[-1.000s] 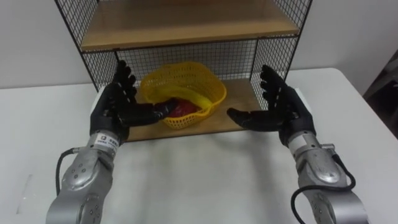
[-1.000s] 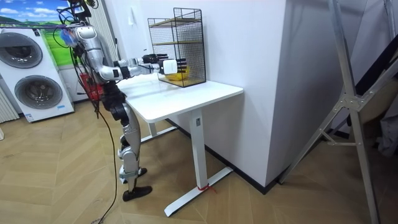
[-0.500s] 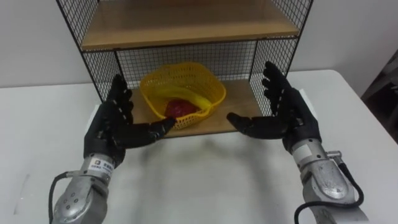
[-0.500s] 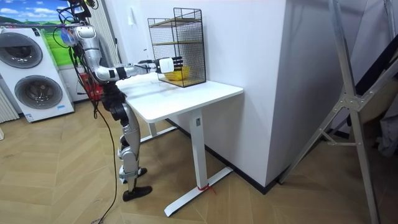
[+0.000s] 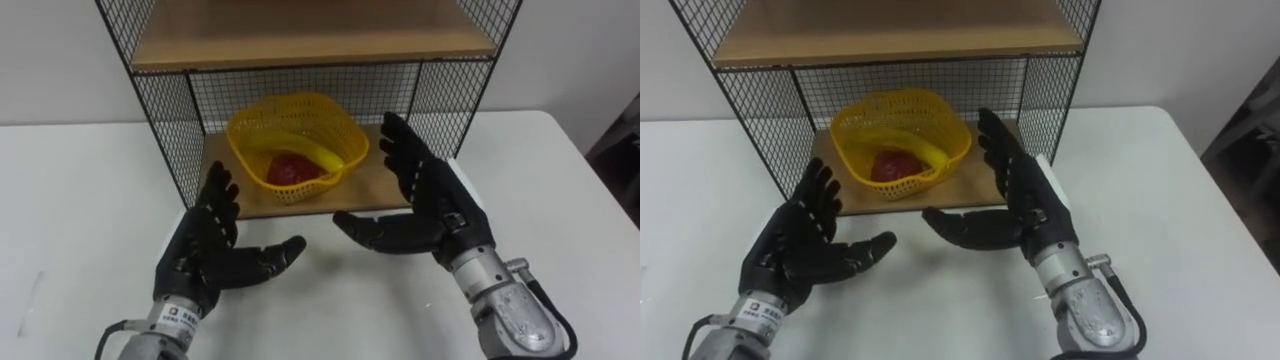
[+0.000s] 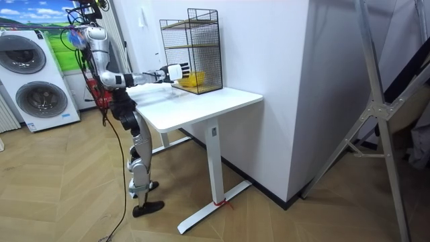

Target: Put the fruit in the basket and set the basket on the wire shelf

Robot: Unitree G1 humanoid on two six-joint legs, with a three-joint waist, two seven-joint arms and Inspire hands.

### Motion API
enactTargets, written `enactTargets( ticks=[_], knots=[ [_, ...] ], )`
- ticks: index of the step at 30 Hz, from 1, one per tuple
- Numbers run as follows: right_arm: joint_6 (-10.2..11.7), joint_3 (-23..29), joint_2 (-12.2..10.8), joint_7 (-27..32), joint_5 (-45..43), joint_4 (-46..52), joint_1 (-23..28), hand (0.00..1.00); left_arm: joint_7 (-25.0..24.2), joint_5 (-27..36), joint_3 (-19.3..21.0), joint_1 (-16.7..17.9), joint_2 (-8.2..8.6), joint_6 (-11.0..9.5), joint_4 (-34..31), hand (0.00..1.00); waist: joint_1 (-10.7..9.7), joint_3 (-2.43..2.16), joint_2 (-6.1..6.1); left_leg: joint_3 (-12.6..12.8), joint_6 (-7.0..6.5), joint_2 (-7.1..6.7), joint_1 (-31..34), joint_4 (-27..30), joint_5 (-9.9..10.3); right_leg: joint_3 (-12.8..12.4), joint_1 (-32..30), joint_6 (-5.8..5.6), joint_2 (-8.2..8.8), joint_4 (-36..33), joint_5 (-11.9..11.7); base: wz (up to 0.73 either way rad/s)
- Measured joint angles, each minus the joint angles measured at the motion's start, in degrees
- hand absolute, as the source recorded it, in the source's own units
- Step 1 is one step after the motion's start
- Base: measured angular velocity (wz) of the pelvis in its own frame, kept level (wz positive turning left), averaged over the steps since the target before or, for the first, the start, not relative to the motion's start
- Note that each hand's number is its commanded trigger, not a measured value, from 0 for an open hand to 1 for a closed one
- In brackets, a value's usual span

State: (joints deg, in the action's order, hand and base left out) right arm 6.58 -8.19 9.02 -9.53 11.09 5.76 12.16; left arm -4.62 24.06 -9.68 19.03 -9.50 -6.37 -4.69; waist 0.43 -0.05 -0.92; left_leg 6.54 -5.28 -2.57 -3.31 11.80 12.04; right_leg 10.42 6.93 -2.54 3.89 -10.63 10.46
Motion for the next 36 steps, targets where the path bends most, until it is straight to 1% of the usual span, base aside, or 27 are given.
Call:
enactTargets(
  ticks=[4, 7, 8, 11, 12, 13, 14, 16, 19, 21, 22, 24, 26, 27, 29, 30, 31, 32, 36],
  knots=[
    [0.1, 0.0, 0.9, 0.1, -0.2, 0.0, 3.1, 0.0, 0.1, -0.2, 0.0, 1.6, -1.34, -1.3, 0.0, 0.0, 0.1, -0.01, 0.01, -0.3, 0.01, -0.01, 0.2, 0.1, 0.0, 0.6, -0.1, 0.0, 0.03, 0.0, 0.0, 0.02],
    [0.6, 0.0, 1.6, 0.1, -0.4, 0.0, 4.5, 0.0, 0.1, -1.5, 0.4, 2.5, -1.45, -1.7, -0.6, 0.0, 0.2, 0.01, 0.11, -0.5, 0.01, -0.05, 0.5, 0.3, 0.0, 0.8, -0.2, 0.0, 0.04, 0.0, 0.0, 0.04],
    [1.0, 0.1, 2.1, 0.1, -0.4, 0.2, 5.1, 0.0, 0.2, -2.4, 0.5, 3.2, -1.39, -2.2, -1.4, 0.0, 0.4, -0.02, 0.12, -0.5, 0.01, -0.05, 0.7, 0.3, 0.0, 0.8, -0.4, 0.0, 0.05, 0.0, 0.0, 0.0],
    [1.2, 0.9, 2.3, 0.6, -0.9, 2.1, 6.6, 0.0, 0.1, -3.1, 0.6, 4.4, -1.4, -3.6, -2.7, 0.0, 0.8, -0.03, 0.18, -0.6, 0.08, -0.06, 0.8, 0.2, 0.0, 0.9, -0.6, 0.0, 0.04, 0.0, 0.0, 0.0],
    [1.7, 1.1, 2.3, 0.7, -1.2, 2.4, 7.0, 0.0, 0.1, -3.5, 0.7, 4.6, -1.4, -3.9, -2.7, 0.0, 0.9, -0.07, 0.2, -0.6, 0.11, -0.06, 0.8, 0.1, -0.1, 0.9, -0.8, 0.0, 0.04, 0.0, 0.0, 0.0],
    [2.4, 1.4, 2.4, 0.8, -1.4, 3.3, 7.9, 0.0, 0.2, -3.6, 1.0, 5.1, -1.39, -4.7, -2.7, 0.0, 1.3, -0.13, 0.24, -0.6, 0.17, -0.07, 0.8, -0.1, -0.1, 1.1, -0.8, 0.0, 0.03, 0.0, 0.0, 0.0],
    [3.5, 2.1, 2.3, 1.0, -1.4, 4.0, 9.0, 0.0, 0.3, -3.6, 1.6, 6.0, -1.37, -5.3, -3.0, 0.0, 1.3, -0.13, 0.25, -0.7, 0.19, -0.07, 0.8, -0.1, -0.1, 1.3, -0.8, 0.0, 0.03, 0.0, 0.0, 0.0],
    [5.0, 3.3, 2.4, 1.7, -1.4, 4.2, 10.5, 0.0, 0.8, -3.6, 3.1, 7.4, -1.42, -5.8, -3.4, 0.0, 1.3, -0.11, 0.27, -0.8, 0.21, -0.09, 0.9, -0.1, -0.1, 1.3, -0.9, 0.0, 0.02, 0.1, 0.0, 0.02],
    [5.8, 4.9, 2.4, 3.5, -1.5, 4.2, 13.0, 0.0, 2.9, -3.5, 4.9, 9.4, -1.49, -7.3, -3.5, 0.0, 1.4, -0.15, 0.45, -0.8, 0.21, -0.1, 1.0, 0.0, -0.1, 1.3, -0.8, 0.0, 0.02, 0.0, 0.0, 0.0],
    [6.5, 5.4, 2.3, 4.2, -1.6, 4.2, 14.9, 0.0, 4.1, -3.8, 5.3, 10.7, -1.46, -8.4, -3.4, 0.0, 1.3, -0.21, 0.52, -0.8, 0.21, -0.1, 0.9, 0.0, -0.1, 1.2, -0.6, 0.0, 0.02, 0.0, 0.0, 0.0],
    [6.8, 5.7, 2.3, 4.8, -2.2, 4.2, 16.3, 0.0, 5.1, -4.6, 5.6, 11.8, -1.37, -8.9, -3.4, 0.0, 1.3, -0.22, 0.59, -0.8, 0.22, -0.1, 0.7, -0.1, -0.1, 1.2, -0.5, 0.0, 0.01, 0.1, 0.0, 0.0],
    [6.8, 6.9, 2.0, 6.3, -3.3, 4.2, 18.0, 0.0, 6.4, -5.7, 6.3, 13.5, -1.19, -9.1, -3.4, 0.0, 1.4, -0.27, 0.73, -0.7, 0.22, -0.1, 0.6, -0.1, -0.1, 1.0, -0.4, 0.0, 0.01, 0.0, 0.0, -0.03],
    [6.8, 8.4, 2.0, 8.4, -5.1, 4.2, 18.4, 0.0, 7.8, -5.9, 7.8, 14.7, -0.82, -9.1, -3.4, 0.0, 1.5, -0.27, 0.96, -0.6, 0.22, -0.11, 0.5, -0.1, -0.1, 0.7, -0.3, 0.01, -0.02, 0.0, 0.0, -0.07],
    [6.9, 9.9, 2.0, 9.8, -5.0, 4.2, 18.4, 0.0, 8.7, -6.1, 9.2, 14.8, -0.37, -9.1, -3.4, 0.0, 1.5, -0.25, 1.02, -0.6, 0.22, -0.15, 0.3, -0.1, -0.1, 0.8, -0.2, 0.01, 0.0, 0.0, 0.0, 0.0],
    [7.4, 13.1, 1.9, 13.1, -5.0, 4.1, 18.4, 0.0, 11.4, -6.2, 12.1, 15.3, 0.51, -10.0, -3.4, 0.0, 1.5, -0.07, 0.91, -0.7, 0.24, -0.14, -0.2, -0.3, -0.1, 0.8, 0.2, 0.01, -0.02, 0.0, 0.0, 0.0],
    [7.6, 13.8, 1.7, 14.0, -5.0, 4.1, 18.5, 0.0, 12.2, -6.2, 12.7, 15.7, 0.71, -10.3, -3.4, 0.0, 1.5, -0.12, 0.91, -0.8, 0.26, -0.14, -0.3, -0.4, -0.2, 0.8, 0.3, 0.01, -0.04, 0.0, 0.0, 0.0],
    [8.0, 14.9, 1.6, 15.8, -4.9, 4.1, 18.8, 0.0, 13.9, -6.3, 14.0, 16.5, 1.36, -10.6, -3.4, 0.0, 1.5, -0.27, 0.96, -0.8, 0.26, -0.14, -0.5, -0.4, -0.2, 0.8, 0.4, 0.01, -0.05, 0.1, 0.0, 0.0],
    [8.4, 16.2, 1.5, 17.3, -4.8, 4.1, 19.1, 0.0, 15.6, -6.5, 15.1, 17.0, 2.04, -11.1, -3.1, 0.0, 1.6, -0.26, 1.0, -0.8, 0.28, -0.14, -0.7, -0.5, -0.2, 0.8, 0.4, 0.01, -0.05, 0.1, 0.0, 0.0],
    [9.4, 17.8, 0.1, 22.4, -4.6, 3.6, 19.8, 0.0, 20.2, -7.5, 17.7, 18.8, 2.92, -12.2, -2.2, 0.0, 1.8, -0.22, 0.9, -0.9, 0.4, -0.12, -1.2, -0.8, -0.3, 1.0, 0.7, 0.01, -0.09, 0.1, 0.0, 0.01]
  ],
)
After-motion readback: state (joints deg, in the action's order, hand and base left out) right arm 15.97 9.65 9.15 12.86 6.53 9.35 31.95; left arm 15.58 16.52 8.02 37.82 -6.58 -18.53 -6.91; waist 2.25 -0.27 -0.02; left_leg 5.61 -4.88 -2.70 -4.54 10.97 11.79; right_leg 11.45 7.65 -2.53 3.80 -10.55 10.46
